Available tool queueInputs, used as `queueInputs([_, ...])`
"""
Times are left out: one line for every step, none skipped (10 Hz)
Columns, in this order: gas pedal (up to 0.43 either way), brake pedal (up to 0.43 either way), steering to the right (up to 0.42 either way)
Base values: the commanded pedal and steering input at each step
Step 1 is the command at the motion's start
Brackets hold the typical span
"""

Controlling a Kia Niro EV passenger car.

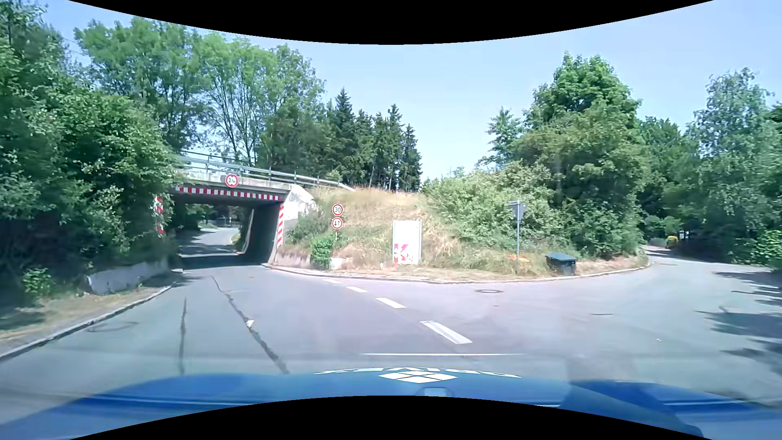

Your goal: Follow the waypoints while adhering to traffic rules and regulations

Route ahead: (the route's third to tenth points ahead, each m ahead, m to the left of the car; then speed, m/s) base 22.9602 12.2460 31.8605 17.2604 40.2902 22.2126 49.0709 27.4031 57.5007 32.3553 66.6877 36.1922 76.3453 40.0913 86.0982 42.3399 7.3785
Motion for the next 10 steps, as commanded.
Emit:
queueInputs([0.000, 0.000, -0.144])
queueInputs([0.000, 0.000, -0.162])
queueInputs([0.000, 0.000, -0.176])
queueInputs([0.000, 0.000, -0.187])
queueInputs([0.000, 0.000, -0.196])
queueInputs([0.000, 0.000, -0.204])
queueInputs([0.000, 0.000, -0.206])
queueInputs([0.000, 0.000, -0.205])
queueInputs([0.000, 0.000, -0.205])
queueInputs([0.000, 0.000, -0.203])
